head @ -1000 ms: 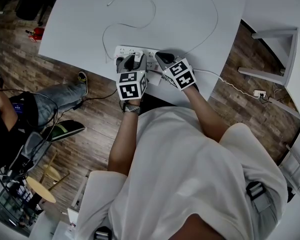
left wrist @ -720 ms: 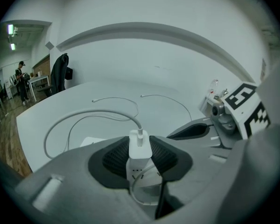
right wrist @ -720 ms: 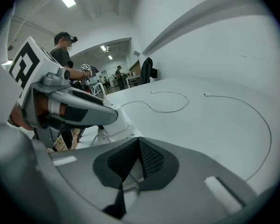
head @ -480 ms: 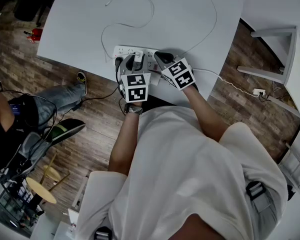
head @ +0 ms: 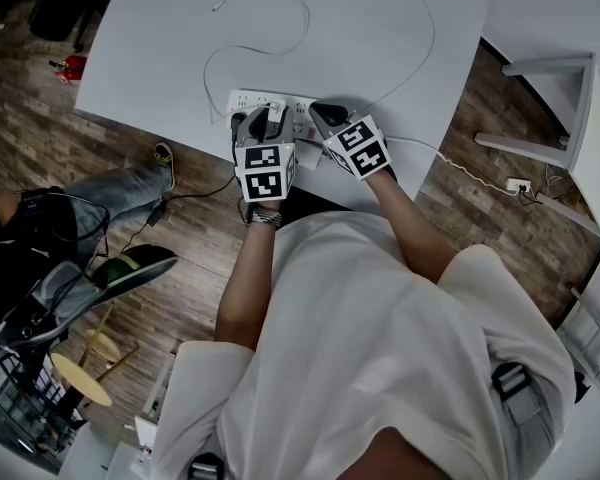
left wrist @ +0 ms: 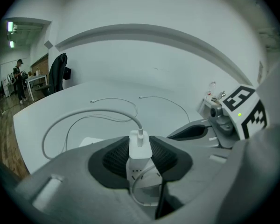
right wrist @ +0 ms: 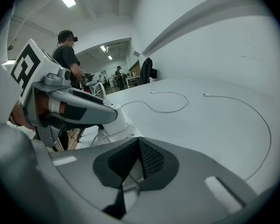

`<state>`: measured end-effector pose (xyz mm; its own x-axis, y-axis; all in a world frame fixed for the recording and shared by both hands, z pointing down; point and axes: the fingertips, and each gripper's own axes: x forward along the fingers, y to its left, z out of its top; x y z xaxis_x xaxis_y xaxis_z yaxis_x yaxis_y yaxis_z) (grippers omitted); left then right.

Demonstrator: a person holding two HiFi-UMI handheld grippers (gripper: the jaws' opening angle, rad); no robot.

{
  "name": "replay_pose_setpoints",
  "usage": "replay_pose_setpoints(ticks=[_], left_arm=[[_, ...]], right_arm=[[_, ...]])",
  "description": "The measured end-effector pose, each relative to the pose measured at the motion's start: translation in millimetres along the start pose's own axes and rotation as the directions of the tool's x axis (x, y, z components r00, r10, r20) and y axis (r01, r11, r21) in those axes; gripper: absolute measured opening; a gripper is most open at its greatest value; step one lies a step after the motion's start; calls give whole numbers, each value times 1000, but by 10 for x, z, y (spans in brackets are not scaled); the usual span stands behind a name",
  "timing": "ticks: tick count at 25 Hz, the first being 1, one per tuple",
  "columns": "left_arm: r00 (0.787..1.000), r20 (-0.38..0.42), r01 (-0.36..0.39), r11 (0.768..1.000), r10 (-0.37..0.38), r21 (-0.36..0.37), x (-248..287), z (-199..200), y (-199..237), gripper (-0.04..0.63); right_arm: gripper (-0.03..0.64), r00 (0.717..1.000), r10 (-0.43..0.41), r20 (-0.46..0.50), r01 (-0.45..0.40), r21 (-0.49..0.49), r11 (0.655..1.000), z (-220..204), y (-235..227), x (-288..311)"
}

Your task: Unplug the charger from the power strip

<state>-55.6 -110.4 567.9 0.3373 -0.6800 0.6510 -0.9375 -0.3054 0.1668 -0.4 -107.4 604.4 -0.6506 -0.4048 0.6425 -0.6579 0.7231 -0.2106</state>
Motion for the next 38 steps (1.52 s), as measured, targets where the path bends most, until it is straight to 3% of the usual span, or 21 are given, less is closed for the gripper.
replay_pose_setpoints(ticks=[7, 13, 20, 25, 28, 32, 38], left_arm=[[1000, 7, 27, 997, -27, -65, 1, 1, 12, 140], [1000, 7, 30, 997, -30, -68, -6, 4, 16, 140], [1000, -6, -13, 999, 13, 37, -7, 3, 6, 140], [998, -24, -49, 985, 54, 166, -11, -2, -34, 138], [998, -26, -58, 979, 64, 196, -12, -7, -37, 140], [999, -21, -42, 989, 45, 145, 2, -15, -13, 140], [1000, 5, 11, 999, -11, -42, 18, 0, 6, 140]], right_arm=[[3, 1000, 2, 2, -2, 1, 1000, -11, -11, -2], [3, 1000, 2, 4, -2, 0, 1000, -1, -7, -2], [3, 1000, 2, 1, -2, -3, 1000, 8, 8, 10], [3, 1000, -2, 2, 2, -6, 1000, 17, 13, 13], [3, 1000, -3, 1, 3, -6, 1000, 21, 16, 22], [3, 1000, -3, -1, 3, -4, 1000, 12, 9, 36], [3, 1000, 0, 1, 0, -1, 1000, -38, -27, 12]])
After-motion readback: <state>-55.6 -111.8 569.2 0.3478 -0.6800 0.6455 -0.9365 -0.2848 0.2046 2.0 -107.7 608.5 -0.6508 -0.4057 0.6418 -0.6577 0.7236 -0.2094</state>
